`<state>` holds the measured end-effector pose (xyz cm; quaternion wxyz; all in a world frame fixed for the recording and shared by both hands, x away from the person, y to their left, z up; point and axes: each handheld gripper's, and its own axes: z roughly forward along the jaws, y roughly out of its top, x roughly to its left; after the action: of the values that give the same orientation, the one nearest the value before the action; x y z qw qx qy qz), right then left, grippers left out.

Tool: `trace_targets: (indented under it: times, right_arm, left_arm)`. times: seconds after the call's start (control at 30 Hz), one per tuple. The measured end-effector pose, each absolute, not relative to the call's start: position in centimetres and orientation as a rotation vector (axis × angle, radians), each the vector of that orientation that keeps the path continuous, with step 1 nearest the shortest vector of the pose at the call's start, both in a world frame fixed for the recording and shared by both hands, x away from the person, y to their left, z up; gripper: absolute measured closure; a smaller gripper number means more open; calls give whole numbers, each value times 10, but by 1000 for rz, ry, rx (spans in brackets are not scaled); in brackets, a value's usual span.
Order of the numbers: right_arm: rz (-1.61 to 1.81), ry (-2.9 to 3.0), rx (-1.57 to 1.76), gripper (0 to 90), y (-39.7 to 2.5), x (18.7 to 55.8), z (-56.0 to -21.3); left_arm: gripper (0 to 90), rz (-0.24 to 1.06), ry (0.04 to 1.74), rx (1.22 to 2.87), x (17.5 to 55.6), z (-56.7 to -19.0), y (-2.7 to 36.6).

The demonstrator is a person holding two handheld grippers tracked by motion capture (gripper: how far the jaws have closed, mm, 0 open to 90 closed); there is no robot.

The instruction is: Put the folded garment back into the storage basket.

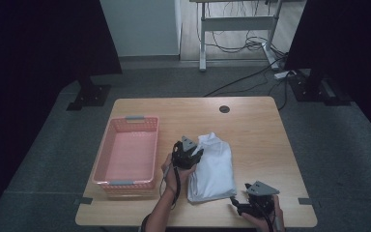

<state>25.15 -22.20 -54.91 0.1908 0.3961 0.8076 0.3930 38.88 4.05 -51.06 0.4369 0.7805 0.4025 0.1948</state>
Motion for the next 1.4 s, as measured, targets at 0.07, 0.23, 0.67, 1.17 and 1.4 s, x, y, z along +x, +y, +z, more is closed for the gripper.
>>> trace_targets:
  times: [0.07,0.23,0.67,1.17,1.4]
  right_arm:
    - [1103,2273,1108,210,-220,254,-549]
    - [1099,2284,1102,210,-217,258,-549]
    - [1088,2301,1089,212,-209,267,-548]
    - [1069,2332,1079,218,-199,277,-550]
    - [1061,2347,1089,237,-194,283,-552]
  left_arm:
    - [726,485,998,1944,389,-510,39]
    - [726,484,996,1946,389,-511,39]
    - [727,485,993,1950,388,-510,38]
    - [727,487,990,1954,387,-509,37]
    - [728,488,990,1953,387,-509,37]
